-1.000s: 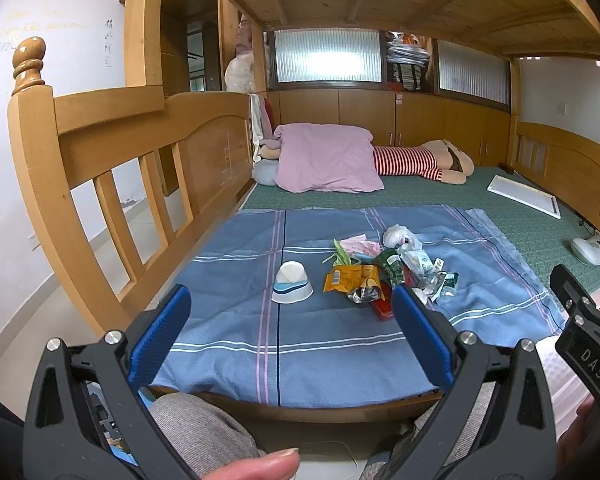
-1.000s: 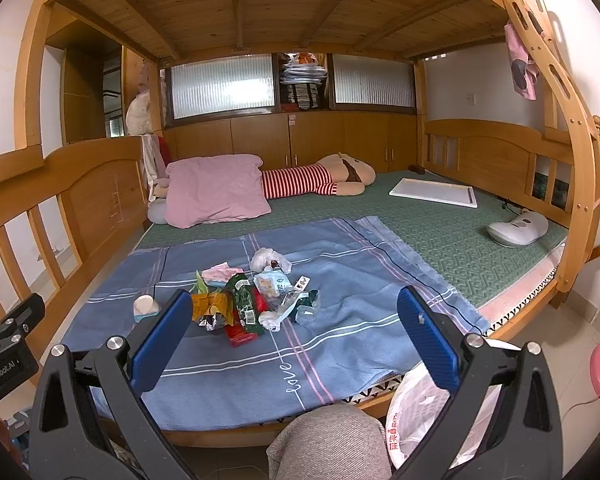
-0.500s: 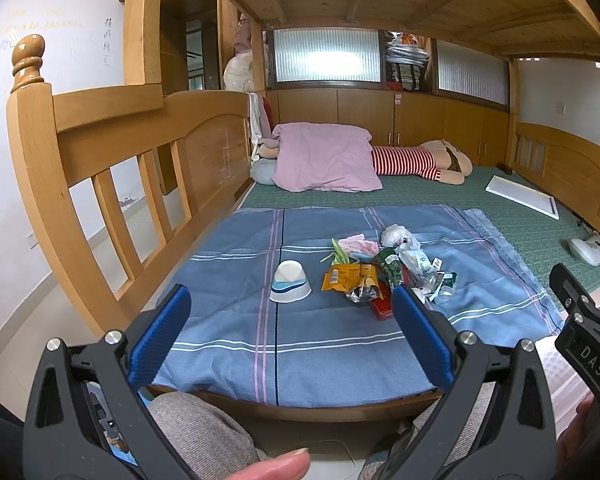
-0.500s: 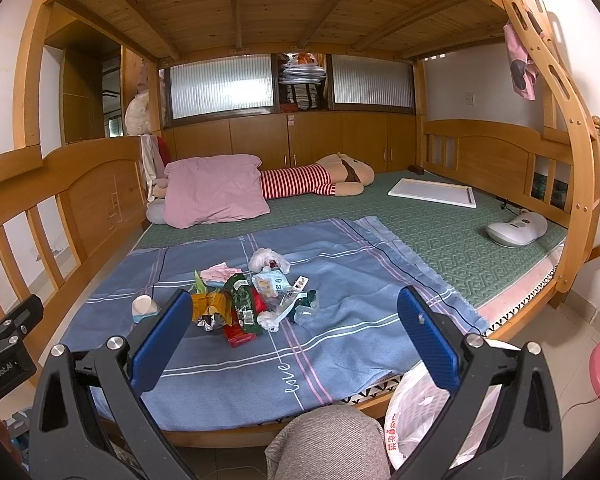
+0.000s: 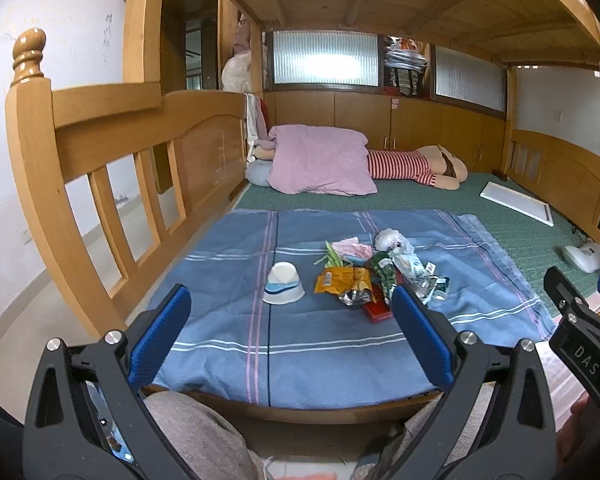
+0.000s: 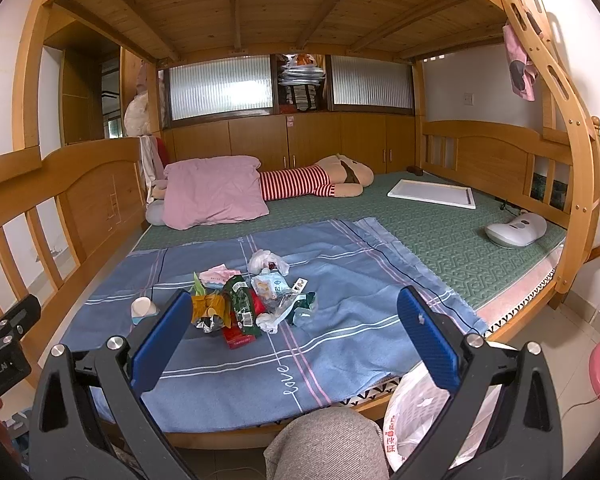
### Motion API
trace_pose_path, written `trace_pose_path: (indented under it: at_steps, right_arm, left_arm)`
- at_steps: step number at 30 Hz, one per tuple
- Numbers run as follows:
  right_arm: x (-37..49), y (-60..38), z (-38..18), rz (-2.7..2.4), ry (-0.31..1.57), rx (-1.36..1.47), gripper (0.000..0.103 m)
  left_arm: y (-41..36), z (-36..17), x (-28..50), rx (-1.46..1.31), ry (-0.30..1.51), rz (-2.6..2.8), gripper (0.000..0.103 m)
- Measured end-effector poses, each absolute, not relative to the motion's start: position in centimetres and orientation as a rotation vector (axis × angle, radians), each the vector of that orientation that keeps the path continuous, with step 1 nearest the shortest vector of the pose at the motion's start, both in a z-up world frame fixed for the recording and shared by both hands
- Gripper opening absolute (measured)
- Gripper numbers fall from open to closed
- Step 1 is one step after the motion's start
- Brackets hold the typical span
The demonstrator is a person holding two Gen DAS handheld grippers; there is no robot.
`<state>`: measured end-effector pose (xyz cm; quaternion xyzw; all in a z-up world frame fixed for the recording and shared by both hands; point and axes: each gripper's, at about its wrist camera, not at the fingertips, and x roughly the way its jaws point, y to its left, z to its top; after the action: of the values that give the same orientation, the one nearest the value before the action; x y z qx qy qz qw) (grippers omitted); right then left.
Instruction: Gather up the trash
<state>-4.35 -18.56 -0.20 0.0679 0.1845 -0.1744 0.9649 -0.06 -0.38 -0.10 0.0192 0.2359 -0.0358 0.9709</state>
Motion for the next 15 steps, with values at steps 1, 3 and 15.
trace_pose_path:
  at_steps: [1,3,15]
  right_arm:
    - [-4.4,-18.5,-0.2,-0.354,0.373,0.138,0.1]
    - [-4.5,-19.1,0.2,-0.357,0.372,0.14,0.1]
    - [-4.5,-19.6,0.4,-0.36,0.373,0.148,0.1]
  left_arm:
    - [-0.3,-0.2,0.0,0.033,0.485,-0.081,0.1]
    - [-0.2,-0.4,0.1,0.026,0.499,-0.091,0.1]
    - [0.3,-0.4,0.4,0.006,0.505,-0.074,0.1]
